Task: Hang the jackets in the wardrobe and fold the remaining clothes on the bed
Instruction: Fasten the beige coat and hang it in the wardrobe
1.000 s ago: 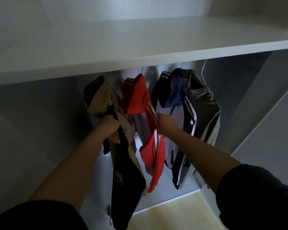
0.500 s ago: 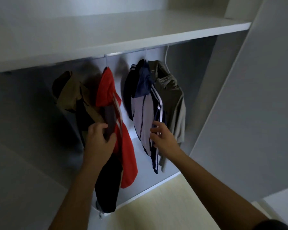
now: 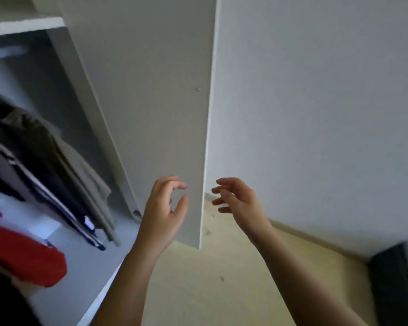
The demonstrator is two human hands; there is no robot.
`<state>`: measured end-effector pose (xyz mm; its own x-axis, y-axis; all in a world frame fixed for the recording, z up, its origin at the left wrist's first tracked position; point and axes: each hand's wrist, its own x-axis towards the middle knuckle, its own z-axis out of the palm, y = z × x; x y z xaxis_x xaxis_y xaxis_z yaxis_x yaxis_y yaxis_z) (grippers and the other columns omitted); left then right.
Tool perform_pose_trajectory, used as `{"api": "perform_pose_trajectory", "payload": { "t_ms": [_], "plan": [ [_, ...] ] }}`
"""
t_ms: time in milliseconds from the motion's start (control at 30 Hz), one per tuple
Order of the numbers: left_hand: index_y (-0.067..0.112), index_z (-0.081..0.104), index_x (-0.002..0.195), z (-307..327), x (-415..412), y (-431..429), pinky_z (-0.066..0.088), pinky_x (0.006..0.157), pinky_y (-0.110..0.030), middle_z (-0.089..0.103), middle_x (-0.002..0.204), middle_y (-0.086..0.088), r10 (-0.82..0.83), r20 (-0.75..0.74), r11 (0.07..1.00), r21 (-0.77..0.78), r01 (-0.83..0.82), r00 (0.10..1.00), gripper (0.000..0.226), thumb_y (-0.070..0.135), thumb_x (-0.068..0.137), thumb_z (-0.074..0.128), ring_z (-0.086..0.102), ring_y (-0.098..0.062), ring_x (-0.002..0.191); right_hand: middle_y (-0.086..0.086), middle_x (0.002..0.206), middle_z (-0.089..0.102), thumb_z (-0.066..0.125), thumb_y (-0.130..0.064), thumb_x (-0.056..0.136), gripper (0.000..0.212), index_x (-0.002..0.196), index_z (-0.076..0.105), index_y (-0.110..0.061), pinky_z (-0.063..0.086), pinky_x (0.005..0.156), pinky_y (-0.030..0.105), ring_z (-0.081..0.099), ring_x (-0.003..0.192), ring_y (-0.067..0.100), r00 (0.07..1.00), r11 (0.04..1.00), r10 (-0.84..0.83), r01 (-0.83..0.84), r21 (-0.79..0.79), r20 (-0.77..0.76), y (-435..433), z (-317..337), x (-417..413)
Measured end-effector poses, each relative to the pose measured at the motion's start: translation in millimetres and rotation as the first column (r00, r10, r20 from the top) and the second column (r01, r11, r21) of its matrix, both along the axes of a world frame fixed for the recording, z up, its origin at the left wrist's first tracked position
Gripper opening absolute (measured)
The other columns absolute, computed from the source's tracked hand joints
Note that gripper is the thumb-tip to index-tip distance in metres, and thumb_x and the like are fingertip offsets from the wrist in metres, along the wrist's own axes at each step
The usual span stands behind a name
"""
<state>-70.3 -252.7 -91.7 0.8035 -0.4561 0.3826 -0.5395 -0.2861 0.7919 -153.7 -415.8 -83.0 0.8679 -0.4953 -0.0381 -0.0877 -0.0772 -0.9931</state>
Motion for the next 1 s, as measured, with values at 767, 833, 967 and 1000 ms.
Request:
{"api": "perform_pose_trajectory", "payload": {
  "t_ms": [767, 833, 967, 1000],
  "plan": [
    [0.016, 0.061, 0.091, -21, 37, -23, 0.047, 0.072, -0.034, 0.065, 0.086, -0.006, 0.459, -0.198, 0.887, 0.155, -0.435, 0.866, 0.007, 0.014, 0.09, 0.055, 0.059, -0.027, 0.079, -0.008, 0.087, 0.069, 0.046, -0.008, 0.093, 0.022, 0.092, 0.061, -0.024, 0.053, 0.065, 0.024, 0.066, 0.069, 0.005, 0.973, 0.982, 0.143, -0.163, -0.101, -0.183, -57, -8, 8],
    [0.016, 0.06, 0.094, -16, 72, 29, 0.042, 0.066, -0.028, 0.062, 0.087, -0.003, 0.566, -0.176, 0.82, 0.22, -0.529, 0.805, 0.006, 0.016, 0.09, 0.055, 0.055, -0.025, 0.072, -0.008, 0.087, 0.068, 0.048, -0.01, 0.092, 0.019, 0.092, 0.06, -0.024, 0.052, 0.064, 0.023, 0.066, 0.07, 0.006, 0.939, 0.934, 0.274, -0.311, -0.173, -0.209, -20, -7, 63],
    [0.004, 0.058, 0.094, -3, 159, 138, 0.043, 0.072, -0.034, 0.06, 0.099, -0.015, 0.78, -0.126, 0.621, 0.282, -0.731, 0.613, 0.02, 0.024, 0.089, 0.055, 0.057, -0.033, 0.084, 0.01, 0.102, 0.067, 0.051, -0.012, 0.093, 0.015, 0.103, 0.062, -0.013, 0.049, 0.076, 0.031, 0.064, 0.087, 0.022, 0.829, 0.757, 0.471, -0.555, -0.345, -0.301, 68, -9, 191],
    [0.0, 0.057, 0.096, 1, 182, 165, 0.045, 0.072, -0.037, 0.059, 0.102, -0.02, 0.821, -0.141, 0.569, 0.279, -0.773, 0.553, 0.027, 0.026, 0.089, 0.055, 0.058, -0.036, 0.085, 0.015, 0.106, 0.066, 0.051, -0.013, 0.093, 0.019, 0.106, 0.063, -0.007, 0.048, 0.08, 0.031, 0.062, 0.093, 0.026, 0.809, 0.707, 0.49, -0.587, -0.395, -0.325, 91, -10, 225]
  ]
}}
